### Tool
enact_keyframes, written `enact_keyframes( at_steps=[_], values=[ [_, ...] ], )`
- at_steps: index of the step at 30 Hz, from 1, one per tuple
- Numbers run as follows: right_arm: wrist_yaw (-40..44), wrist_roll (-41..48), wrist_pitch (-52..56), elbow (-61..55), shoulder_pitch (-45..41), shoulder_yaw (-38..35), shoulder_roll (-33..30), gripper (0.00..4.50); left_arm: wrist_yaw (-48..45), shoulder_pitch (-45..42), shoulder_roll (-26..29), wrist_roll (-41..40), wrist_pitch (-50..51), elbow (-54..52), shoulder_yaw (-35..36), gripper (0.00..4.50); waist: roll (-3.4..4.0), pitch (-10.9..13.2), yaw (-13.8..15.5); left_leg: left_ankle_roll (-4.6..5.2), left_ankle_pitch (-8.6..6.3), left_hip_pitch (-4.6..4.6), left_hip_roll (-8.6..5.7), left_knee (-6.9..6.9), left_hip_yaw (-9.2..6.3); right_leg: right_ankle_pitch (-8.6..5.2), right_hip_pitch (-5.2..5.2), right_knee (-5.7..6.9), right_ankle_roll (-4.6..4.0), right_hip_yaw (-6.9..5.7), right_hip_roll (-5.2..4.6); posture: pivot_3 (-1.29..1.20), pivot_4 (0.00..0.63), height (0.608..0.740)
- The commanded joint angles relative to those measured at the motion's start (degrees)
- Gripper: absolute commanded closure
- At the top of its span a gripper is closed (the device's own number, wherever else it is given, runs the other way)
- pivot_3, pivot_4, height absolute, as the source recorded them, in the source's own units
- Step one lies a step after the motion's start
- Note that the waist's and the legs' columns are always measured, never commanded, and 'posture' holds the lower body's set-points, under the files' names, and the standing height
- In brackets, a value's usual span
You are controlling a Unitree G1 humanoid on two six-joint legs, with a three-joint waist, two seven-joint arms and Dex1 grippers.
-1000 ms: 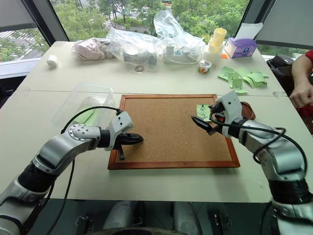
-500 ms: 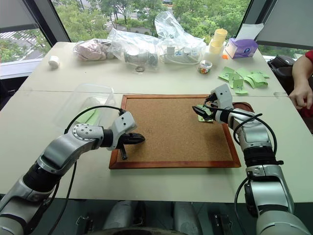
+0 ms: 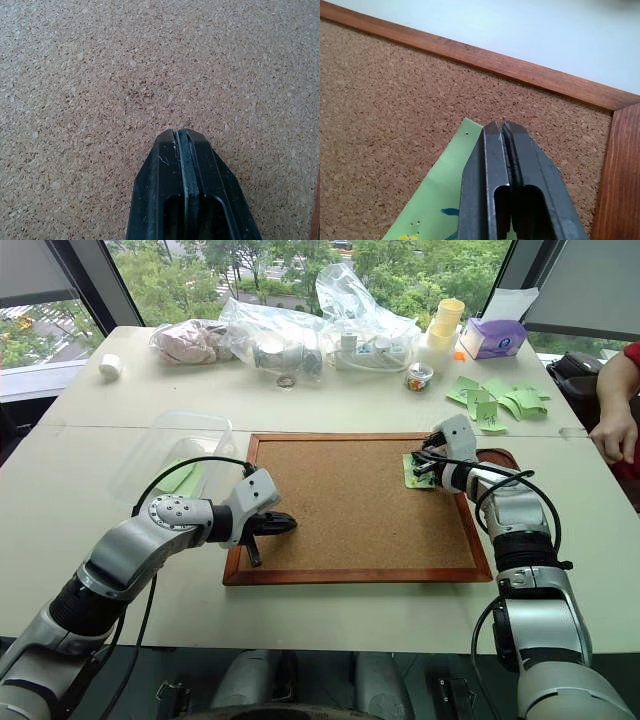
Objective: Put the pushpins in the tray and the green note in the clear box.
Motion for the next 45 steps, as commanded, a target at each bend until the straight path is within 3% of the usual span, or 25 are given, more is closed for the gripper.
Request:
enact_keyframes(
  at_steps=[1,16,25,32,41,44,45],
  values=[
    [0.35,1.00,-1.51,-2.30,-1.23,-2.33,0.63,4.47,-0.22,0.82,-0.49,0.65,0.33,-0.17,-0.94,4.50,0.01,0.00,-0.01,0.00,0.00,0.00,0.00,0.00,0.00,0.00,0.00,0.00,0.00,0.00,0.00,0.00,0.150,0.728],
    [-3.19,3.31,-4.93,-7.35,0.75,-8.49,3.06,4.47,0.02,1.73,-1.23,1.58,3.27,-0.40,-2.32,4.50,0.14,-0.07,-0.02,0.00,0.00,0.02,0.00,0.00,0.01,0.00,0.00,0.02,0.00,0.00,0.00,0.00,0.150,0.728],
    [-11.73,2.75,0.67,-12.90,6.54,-17.19,-4.94,4.47,-1.04,1.14,0.01,2.24,0.68,0.78,-0.64,4.50,0.22,-0.11,0.04,0.00,0.00,0.01,-0.01,-0.01,0.00,0.00,0.01,0.01,0.00,-0.01,-0.05,0.00,0.150,0.728],
    [-14.74,0.97,3.42,-10.97,10.19,-17.82,-6.97,4.47,-2.27,0.10,0.45,2.79,-0.91,2.62,-0.31,4.50,0.49,-0.25,-0.31,-0.03,0.01,0.15,0.01,-0.02,0.11,0.00,0.04,0.06,0.00,0.09,0.00,0.00,0.150,0.728],
    [-13.05,0.98,0.59,-0.70,7.47,-17.13,-5.69,4.47,-2.88,-0.53,0.25,3.21,-1.64,3.88,-0.73,4.50,0.49,-0.25,-0.27,-0.04,0.02,0.19,-0.01,-0.02,0.10,0.00,0.08,0.07,0.00,0.12,0.04,0.00,0.150,0.728],
    [-12.77,0.70,-0.34,0.85,6.76,-17.19,-5.91,3.66,-2.96,-0.48,0.20,3.34,-1.64,3.92,-0.66,4.50,0.49,-0.25,-0.19,-0.03,0.02,0.31,0.00,-0.03,0.10,-0.01,0.22,0.06,0.00,0.13,0.04,0.00,0.150,0.728],
    [-12.71,0.59,-0.66,1.38,6.53,-17.17,-6.00,3.11,-2.92,-0.33,0.19,3.33,-1.58,3.78,-0.62,4.50,0.49,-0.25,-0.17,-0.03,0.02,0.31,0.00,-0.03,0.09,-0.01,0.23,0.06,0.00,0.12,0.04,0.00,0.150,0.728]
  ],
)
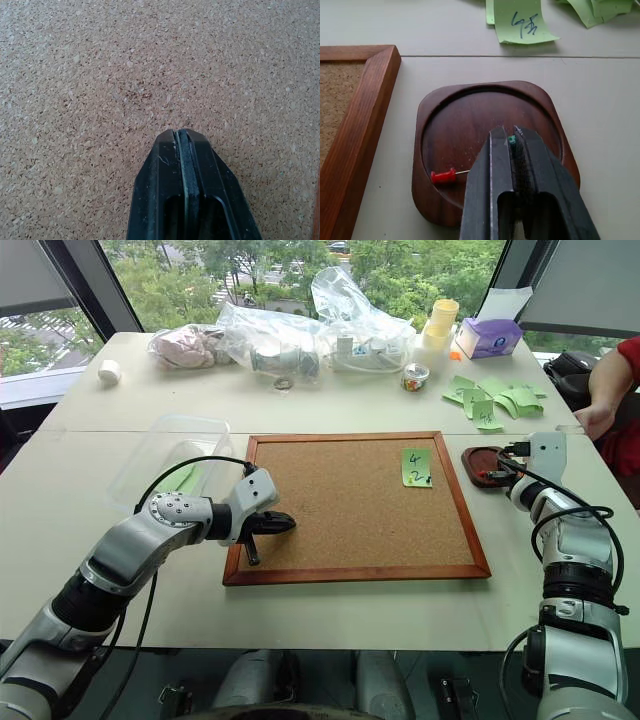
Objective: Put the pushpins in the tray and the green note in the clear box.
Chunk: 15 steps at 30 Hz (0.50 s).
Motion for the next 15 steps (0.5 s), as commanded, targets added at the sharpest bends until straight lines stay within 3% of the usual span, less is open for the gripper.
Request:
enact_keyframes(
  at_steps=[1,6,15],
  values=[
    [0.23,0.21,-1.71,0.94,-1.69,-0.85,-0.82,2.74,0.53,0.64,0.19,1.27,0.57,0.57,-0.27,4.50,0.00,0.00,0.00,0.00,0.00,0.00,0.00,0.00,0.00,0.00,0.00,0.00,0.00,0.00,0.00,0.00,0.150,0.728],
    [0.24,0.55,-2.31,1.42,-2.09,-1.23,-0.85,0.23,0.82,1.11,-0.03,1.30,0.85,0.09,-0.18,4.50,0.00,0.00,-0.09,0.00,0.00,0.06,0.00,-0.02,0.01,0.00,0.04,0.00,0.00,0.01,0.00,0.00,0.150,0.728],
    [0.63,4.37,-1.09,-2.25,-1.92,-4.00,-0.28,0.10,1.00,1.43,-0.35,1.28,0.85,-0.12,-0.32,4.50,0.01,0.01,-0.10,0.00,-0.01,0.45,0.01,-0.11,-0.01,-0.01,0.46,-0.15,0.00,0.00,0.00,0.00,0.150,0.728]
  ],
)
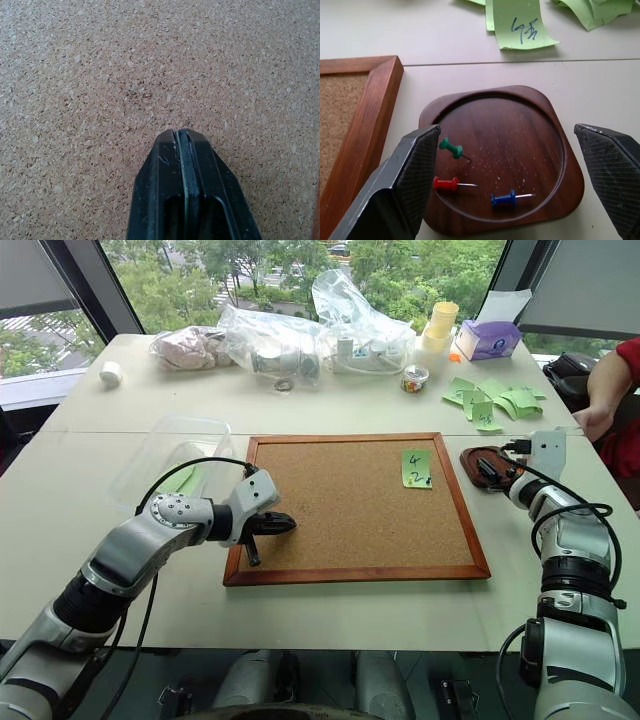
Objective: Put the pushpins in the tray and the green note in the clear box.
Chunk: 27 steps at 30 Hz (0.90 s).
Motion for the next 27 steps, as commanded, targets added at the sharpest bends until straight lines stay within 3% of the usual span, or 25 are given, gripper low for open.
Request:
enact_keyframes(
  at_steps=[1,6,10,18,27],
  values=[
    [-0.06,4.25,1.23,-3.57,-1.46,-4.32,0.07,0.10,0.33,0.90,0.00,0.93,0.54,0.17,-0.42,4.50,0.00,0.00,0.03,0.00,0.00,0.01,0.00,0.00,-0.01,0.00,0.02,0.00,0.00,0.00,0.00,0.00,0.150,0.728],
    [-1.13,11.51,7.05,-5.68,-2.83,-9.85,1.13,0.10,0.15,0.81,0.00,1.15,0.20,0.29,-0.77,4.50,0.00,0.00,0.07,0.00,0.00,0.02,0.01,-0.01,-0.02,0.00,0.04,-0.02,0.00,-0.01,0.00,0.00,0.150,0.728],
    [0.46,8.28,5.93,-10.71,0.60,-5.79,-0.19,0.10,-0.06,0.85,0.20,1.19,-0.02,0.21,-0.84,4.50,0.00,0.00,0.14,0.02,-0.02,0.02,0.01,-0.01,-0.02,0.00,0.05,-0.04,0.00,-0.01,-0.02,0.00,0.150,0.728],
    [9.47,9.58,11.38,-38.53,15.32,3.57,-1.74,0.10,-1.01,1.65,2.13,0.96,-0.49,-0.39,0.17,4.50,0.00,0.00,-0.09,0.02,-0.02,0.02,0.06,-0.05,-0.05,-0.01,0.04,-0.05,0.00,-0.01,0.01,0.00,0.150,0.728],
    [6.26,6.07,9.37,-37.02,16.53,7.82,3.79,0.10,-2.47,0.60,3.01,1.28,-1.67,0.93,0.18,4.50,-0.06,0.04,-0.15,0.04,-0.04,0.02,0.08,-0.06,-0.03,-0.02,0.01,-0.06,-0.03,-0.02,0.05,0.00,0.150,0.728]
  ],
)
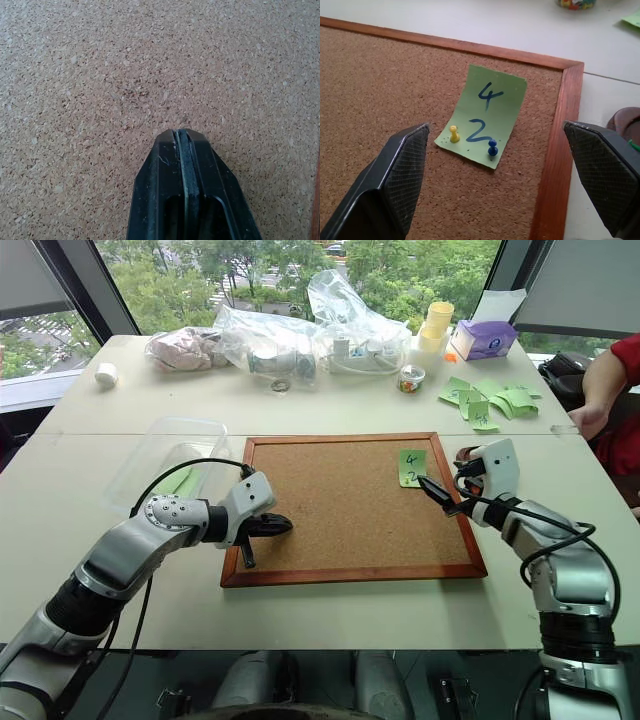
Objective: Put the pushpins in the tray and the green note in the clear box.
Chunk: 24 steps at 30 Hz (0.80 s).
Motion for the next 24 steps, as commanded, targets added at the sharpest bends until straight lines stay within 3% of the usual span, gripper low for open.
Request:
enact_keyframes(
  at_steps=[1,11,16,20,24],
  values=[
    [-0.73,-1.43,-2.26,1.83,-1.70,0.26,0.88,0.10,-0.40,0.01,0.93,1.20,0.23,1.16,0.09,4.50,-0.01,0.00,0.03,0.00,0.00,0.00,0.00,0.00,0.00,0.00,0.00,0.00,-0.01,0.00,0.00,0.00,0.150,0.728],
    [-0.72,-3.23,-4.88,8.13,-4.51,1.23,2.42,0.10,0.07,0.32,0.43,1.02,0.51,0.93,0.08,4.50,-0.01,0.01,0.07,0.01,0.00,0.00,-0.01,0.00,0.00,0.00,0.00,-0.01,-0.01,0.00,0.00,0.00,0.150,0.728],
    [-0.40,-3.42,-5.85,9.95,-5.50,1.63,3.11,2.34,0.47,0.80,0.29,0.95,0.80,0.56,0.12,4.50,0.00,0.01,0.09,0.01,0.00,0.00,-0.01,0.00,0.01,0.00,0.00,-0.01,0.00,0.00,0.00,0.00,0.150,0.728],
    [0.04,-3.02,-5.58,9.72,-5.49,1.50,3.47,4.44,0.60,1.16,0.36,0.80,1.09,0.09,0.18,4.50,0.00,0.01,0.08,0.01,0.00,0.00,-0.01,0.00,0.01,0.00,0.01,-0.01,0.00,0.00,-0.01,0.00,0.150,0.728],
    [-0.62,-2.50,-5.54,8.74,-5.07,0.52,3.92,4.48,0.54,1.30,0.63,0.81,1.33,-0.12,0.04,4.50,0.00,0.01,0.06,0.01,0.00,0.00,0.00,0.00,0.01,0.00,0.00,-0.01,0.00,0.00,-0.01,0.00,0.150,0.728]
  ],
)
